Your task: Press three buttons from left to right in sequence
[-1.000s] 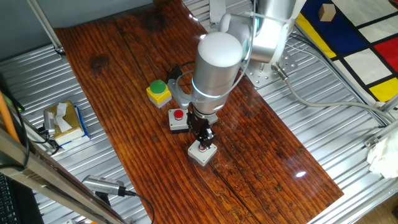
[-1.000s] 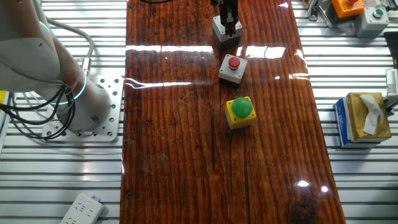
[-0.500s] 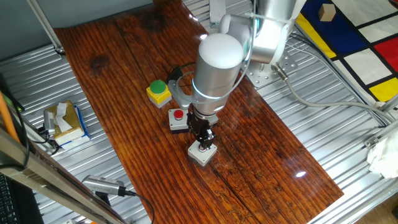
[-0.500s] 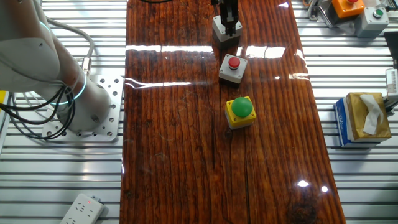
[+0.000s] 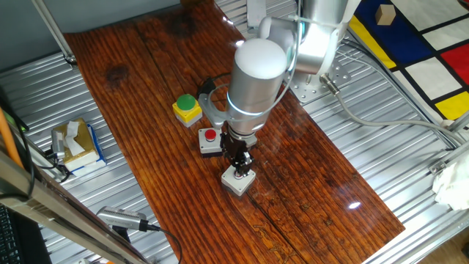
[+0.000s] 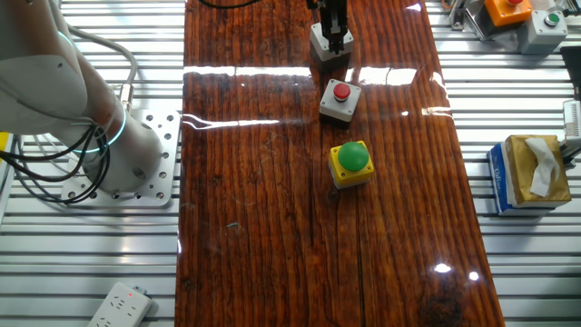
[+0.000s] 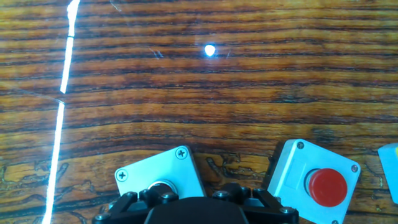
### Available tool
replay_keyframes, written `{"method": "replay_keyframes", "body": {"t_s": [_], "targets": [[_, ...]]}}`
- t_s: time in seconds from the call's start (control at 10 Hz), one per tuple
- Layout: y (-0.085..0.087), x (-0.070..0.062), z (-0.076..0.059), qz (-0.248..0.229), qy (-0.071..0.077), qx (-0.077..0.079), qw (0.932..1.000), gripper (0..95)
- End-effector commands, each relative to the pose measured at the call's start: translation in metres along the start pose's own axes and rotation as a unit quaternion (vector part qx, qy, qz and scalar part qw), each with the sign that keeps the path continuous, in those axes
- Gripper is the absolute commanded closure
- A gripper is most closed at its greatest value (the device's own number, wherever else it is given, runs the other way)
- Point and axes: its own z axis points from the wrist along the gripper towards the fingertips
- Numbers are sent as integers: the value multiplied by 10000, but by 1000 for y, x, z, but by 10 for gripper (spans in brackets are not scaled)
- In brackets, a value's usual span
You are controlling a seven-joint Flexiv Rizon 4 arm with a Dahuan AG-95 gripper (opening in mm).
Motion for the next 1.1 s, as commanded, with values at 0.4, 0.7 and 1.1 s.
{"method": "replay_keyframes", "body": {"t_s": [0.4,0.7,1.1], "targets": [[-1,-4,-28,-12,103,10,9999,380],[2,-14,-52,-25,130,159,9998,570],[11,-23,-80,-72,159,117,9998,570]]}}
